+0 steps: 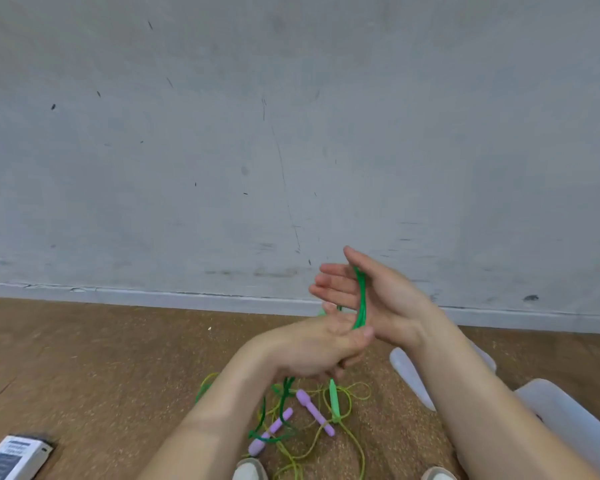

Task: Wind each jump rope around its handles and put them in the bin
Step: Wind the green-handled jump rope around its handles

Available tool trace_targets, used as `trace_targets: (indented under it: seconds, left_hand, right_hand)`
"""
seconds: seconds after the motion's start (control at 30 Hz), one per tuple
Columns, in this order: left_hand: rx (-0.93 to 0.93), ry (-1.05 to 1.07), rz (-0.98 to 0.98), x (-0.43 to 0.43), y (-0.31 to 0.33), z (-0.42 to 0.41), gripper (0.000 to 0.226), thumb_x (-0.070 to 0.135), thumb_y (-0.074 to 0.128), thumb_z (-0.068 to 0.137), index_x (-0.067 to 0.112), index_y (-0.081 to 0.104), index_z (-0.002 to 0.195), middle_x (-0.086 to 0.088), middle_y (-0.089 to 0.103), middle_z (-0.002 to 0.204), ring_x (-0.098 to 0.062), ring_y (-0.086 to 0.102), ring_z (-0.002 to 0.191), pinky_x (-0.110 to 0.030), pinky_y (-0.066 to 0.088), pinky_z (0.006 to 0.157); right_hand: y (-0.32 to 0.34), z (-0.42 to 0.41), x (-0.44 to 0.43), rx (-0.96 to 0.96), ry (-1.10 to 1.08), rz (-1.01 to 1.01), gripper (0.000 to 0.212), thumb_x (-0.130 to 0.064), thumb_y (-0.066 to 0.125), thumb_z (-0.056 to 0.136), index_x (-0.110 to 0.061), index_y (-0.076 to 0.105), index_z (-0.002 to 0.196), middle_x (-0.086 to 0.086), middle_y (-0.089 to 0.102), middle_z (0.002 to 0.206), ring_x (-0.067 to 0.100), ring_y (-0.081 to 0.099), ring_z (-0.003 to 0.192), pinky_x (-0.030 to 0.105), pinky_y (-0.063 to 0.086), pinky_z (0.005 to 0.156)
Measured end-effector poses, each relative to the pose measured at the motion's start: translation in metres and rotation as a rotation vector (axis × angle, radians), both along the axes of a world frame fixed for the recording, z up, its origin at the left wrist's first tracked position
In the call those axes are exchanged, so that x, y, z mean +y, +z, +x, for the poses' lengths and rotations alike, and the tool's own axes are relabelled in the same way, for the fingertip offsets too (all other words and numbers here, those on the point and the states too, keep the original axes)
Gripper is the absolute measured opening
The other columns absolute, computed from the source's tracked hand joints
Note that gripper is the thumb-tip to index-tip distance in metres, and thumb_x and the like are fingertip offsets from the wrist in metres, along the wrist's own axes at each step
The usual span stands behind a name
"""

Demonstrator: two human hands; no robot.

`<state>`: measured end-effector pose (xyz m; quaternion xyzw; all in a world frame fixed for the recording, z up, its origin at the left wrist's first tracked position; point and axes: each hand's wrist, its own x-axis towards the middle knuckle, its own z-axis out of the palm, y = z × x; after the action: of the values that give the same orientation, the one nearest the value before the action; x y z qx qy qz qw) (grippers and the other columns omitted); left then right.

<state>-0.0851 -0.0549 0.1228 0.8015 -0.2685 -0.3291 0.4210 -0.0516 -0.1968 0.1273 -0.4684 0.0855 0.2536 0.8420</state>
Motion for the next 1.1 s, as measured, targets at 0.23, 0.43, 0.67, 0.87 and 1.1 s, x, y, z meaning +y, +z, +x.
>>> trace_targets:
  seconds: [0.23, 0.43, 0.67, 0.87, 1.1]
  left_hand:
    - [0.015, -0.477, 0.695, -0.023, -0.014, -0.029, 0.045, 0.047, 0.034, 0.100, 0.009, 0.058, 0.097, -0.006, 0.064, 0.086, -0.021, 0.062, 0.072, -0.034, 0.051, 0.071]
    - [0.042, -0.048, 0.217, 0.001, -0.016, 0.003, 0.031, 0.015, 0.051, 0.095, 0.014, 0.054, 0.125, -0.008, 0.058, 0.130, -0.015, 0.057, 0.104, -0.029, 0.044, 0.089]
    - [0.427, 0.547, -0.865, 0.001, -0.003, 0.021, 0.015, 0.012, 0.046, 0.089, 0.003, 0.059, 0.090, -0.012, 0.051, 0.069, -0.029, 0.061, 0.070, -0.050, 0.054, 0.085]
    - [0.375, 0.900, -0.886, -0.007, -0.002, 0.030, 0.031, 0.030, 0.048, 0.098, 0.002, 0.058, 0.107, -0.011, 0.072, 0.079, -0.022, 0.069, 0.068, -0.033, 0.057, 0.063]
    - [-0.235, 0.886, -0.277, 0.004, -0.015, 0.038, 0.040, 0.035, 0.034, 0.103, 0.017, 0.063, 0.082, 0.001, 0.071, 0.062, -0.019, 0.069, 0.067, -0.040, 0.058, 0.072]
  right_hand:
    - [-0.007, 0.014, -0.023, 0.031, -0.340, -0.098, 0.021, -0.024, 0.045, 0.101, -0.010, 0.053, 0.088, -0.001, 0.040, 0.057, 0.005, 0.034, 0.034, 0.013, 0.021, 0.029]
    - [0.006, -0.004, -0.009, -0.334, -0.026, -0.264, 0.030, -0.024, 0.038, 0.104, -0.009, 0.055, 0.086, -0.002, 0.034, 0.055, 0.004, 0.019, 0.037, 0.015, 0.012, 0.035]
    - [0.003, -0.011, 0.004, -0.505, 0.115, -0.393, 0.033, -0.022, 0.036, 0.105, -0.008, 0.059, 0.085, 0.001, 0.039, 0.054, 0.008, 0.028, 0.040, 0.018, 0.018, 0.040]
    - [-0.003, -0.019, 0.007, -0.538, 0.442, -0.756, 0.042, -0.028, 0.033, 0.106, 0.002, 0.061, 0.102, 0.005, 0.052, 0.065, 0.016, 0.051, 0.054, 0.023, 0.042, 0.051]
    - [0.001, -0.019, -0.004, -0.297, 0.283, -0.650, 0.045, -0.034, 0.036, 0.104, -0.001, 0.065, 0.107, 0.016, 0.067, 0.087, 0.025, 0.068, 0.076, 0.033, 0.058, 0.066]
